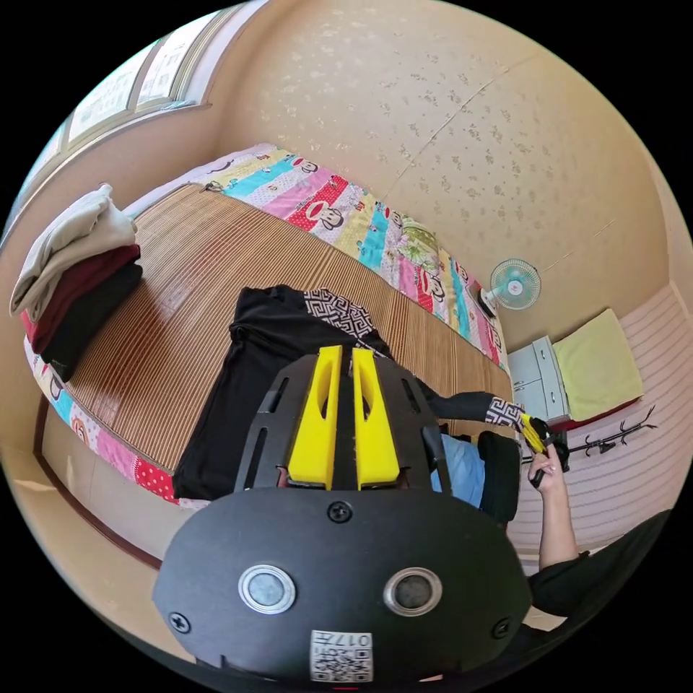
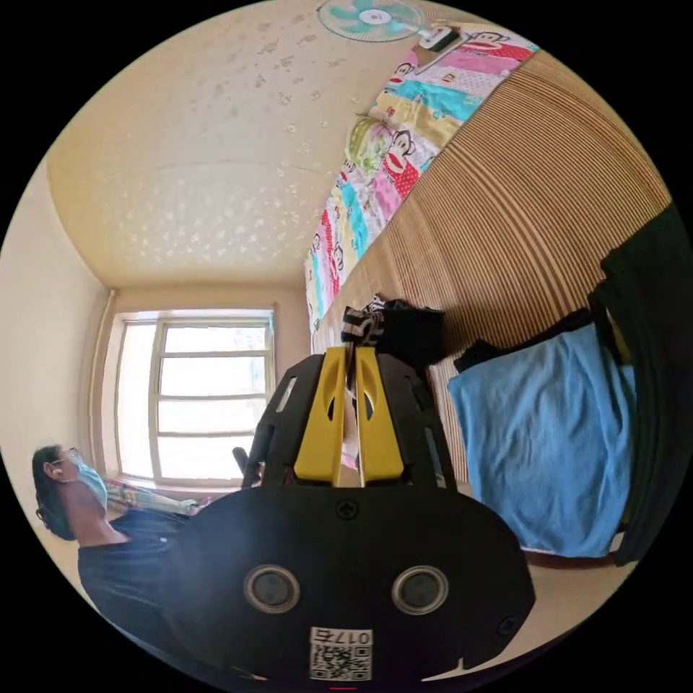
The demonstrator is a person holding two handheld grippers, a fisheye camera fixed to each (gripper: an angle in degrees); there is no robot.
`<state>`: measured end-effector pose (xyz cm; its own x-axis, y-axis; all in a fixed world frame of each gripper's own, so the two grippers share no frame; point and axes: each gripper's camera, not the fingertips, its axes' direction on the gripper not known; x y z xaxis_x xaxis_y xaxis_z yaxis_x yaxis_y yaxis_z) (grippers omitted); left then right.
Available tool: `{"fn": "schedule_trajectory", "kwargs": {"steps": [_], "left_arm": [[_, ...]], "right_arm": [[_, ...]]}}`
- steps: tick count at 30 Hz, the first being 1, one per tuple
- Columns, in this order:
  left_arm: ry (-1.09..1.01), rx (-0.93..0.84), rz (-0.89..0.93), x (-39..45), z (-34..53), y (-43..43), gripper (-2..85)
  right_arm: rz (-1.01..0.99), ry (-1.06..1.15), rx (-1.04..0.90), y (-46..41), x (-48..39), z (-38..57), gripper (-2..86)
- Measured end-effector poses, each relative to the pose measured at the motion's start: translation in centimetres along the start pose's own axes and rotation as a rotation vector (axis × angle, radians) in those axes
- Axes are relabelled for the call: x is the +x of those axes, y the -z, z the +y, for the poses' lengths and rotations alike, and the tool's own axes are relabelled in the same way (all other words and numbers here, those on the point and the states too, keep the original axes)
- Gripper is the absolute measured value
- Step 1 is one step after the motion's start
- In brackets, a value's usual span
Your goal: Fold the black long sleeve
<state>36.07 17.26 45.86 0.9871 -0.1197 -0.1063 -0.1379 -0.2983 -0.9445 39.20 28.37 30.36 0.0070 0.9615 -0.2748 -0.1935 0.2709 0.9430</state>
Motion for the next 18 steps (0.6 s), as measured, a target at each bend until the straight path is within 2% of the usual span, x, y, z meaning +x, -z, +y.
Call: {"fn": "schedule_trajectory", "kwargs": {"steps": [1,3,9,13,18], "left_arm": [[-0.009,0.006,0.003,0.6,-0.1,0.5,4.0],[-0.05,0.017,0.037,2.7,-0.3,1.9,4.0],[-0.073,-0.013,0.11,4.7,-0.8,3.1,4.0],[-0.092,-0.057,0.169,4.5,-2.1,3.5,4.0],[-0.066,-0.036,0.199,0.5,-5.7,5.2,4.0]], "right_arm": [[0.055,-0.118,0.038,0.8,1.9,0.6,2.7],[0.107,-0.173,0.043,1.2,3.2,1.2,2.6],[0.141,-0.012,0.063,-0.5,-1.0,2.3,2.5],[0.157,0.051,0.018,-4.8,-4.0,2.1,2.5],[0.171,0.16,0.017,-11.0,-9.1,2.5,2.6]]}}
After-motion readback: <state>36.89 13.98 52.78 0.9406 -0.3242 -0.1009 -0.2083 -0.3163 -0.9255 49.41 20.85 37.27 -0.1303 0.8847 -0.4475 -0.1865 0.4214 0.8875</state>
